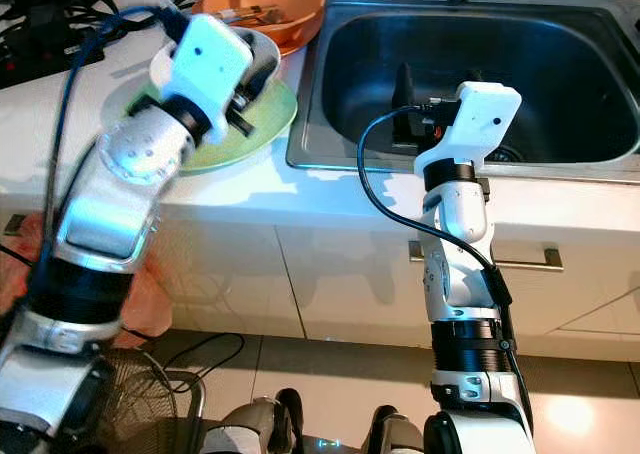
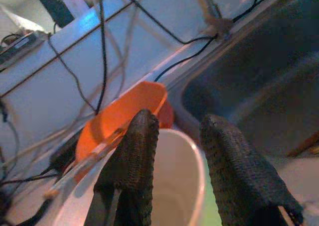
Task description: Kitchen organization
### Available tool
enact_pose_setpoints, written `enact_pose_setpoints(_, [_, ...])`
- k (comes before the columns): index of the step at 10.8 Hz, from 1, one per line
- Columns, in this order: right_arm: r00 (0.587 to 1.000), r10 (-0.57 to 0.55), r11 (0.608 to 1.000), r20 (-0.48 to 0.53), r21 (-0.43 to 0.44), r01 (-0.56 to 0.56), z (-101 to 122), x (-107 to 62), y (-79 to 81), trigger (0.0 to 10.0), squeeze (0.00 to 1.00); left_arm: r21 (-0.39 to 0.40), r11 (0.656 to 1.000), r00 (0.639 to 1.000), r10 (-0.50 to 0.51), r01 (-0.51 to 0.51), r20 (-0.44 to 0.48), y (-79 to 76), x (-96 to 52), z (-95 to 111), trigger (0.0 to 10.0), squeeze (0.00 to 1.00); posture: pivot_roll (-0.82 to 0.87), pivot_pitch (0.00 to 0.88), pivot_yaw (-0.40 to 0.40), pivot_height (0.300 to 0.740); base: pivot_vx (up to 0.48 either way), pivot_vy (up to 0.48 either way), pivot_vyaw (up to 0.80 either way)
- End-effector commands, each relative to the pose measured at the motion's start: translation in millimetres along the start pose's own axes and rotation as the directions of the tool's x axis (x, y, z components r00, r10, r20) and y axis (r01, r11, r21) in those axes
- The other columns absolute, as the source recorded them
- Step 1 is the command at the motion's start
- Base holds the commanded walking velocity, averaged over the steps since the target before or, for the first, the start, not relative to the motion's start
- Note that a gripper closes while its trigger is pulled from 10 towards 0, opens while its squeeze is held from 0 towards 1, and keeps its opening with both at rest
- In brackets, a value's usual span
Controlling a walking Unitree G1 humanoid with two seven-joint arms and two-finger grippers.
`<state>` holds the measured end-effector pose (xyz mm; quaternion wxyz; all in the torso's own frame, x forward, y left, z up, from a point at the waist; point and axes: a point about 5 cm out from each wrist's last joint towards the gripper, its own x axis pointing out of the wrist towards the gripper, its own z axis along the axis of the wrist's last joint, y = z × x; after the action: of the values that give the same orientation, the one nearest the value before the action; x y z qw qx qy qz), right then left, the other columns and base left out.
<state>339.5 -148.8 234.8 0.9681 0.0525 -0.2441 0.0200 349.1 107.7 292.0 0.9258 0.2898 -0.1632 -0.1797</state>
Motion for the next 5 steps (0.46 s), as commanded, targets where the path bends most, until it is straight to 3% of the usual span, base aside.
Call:
enact_pose_setpoints(1, [1.000,-0.003,1.000,-0.012,0.014,0.003,-3,-1.8,1.1,10.0,0.00,0.046,0.999,0.999,0.003,-0.001,-0.044,0.8,1.5,-3,10.0,0.00,0.10,0.181,0.068,0.740,0.000,0.000,0.00])
enact_pose_setpoints(3, [1.000,-0.001,1.000,-0.014,0.016,0.002,-4,-1.8,1.7,10.0,0.00,0.101,0.995,0.994,0.023,-0.012,-0.110,3.9,1.1,-9,10.0,0.00,0.10,0.182,0.069,0.740,0.000,0.000,0.00])
enact_pose_setpoints(5, [1.000,0.000,1.000,-0.014,0.016,0.000,-4,-2.0,1.7,10.0,0.00,0.039,0.998,0.997,0.050,-0.047,-0.062,11.0,-0.2,-2,10.0,0.00,0.10,0.182,0.069,0.740,0.000,0.000,0.00])
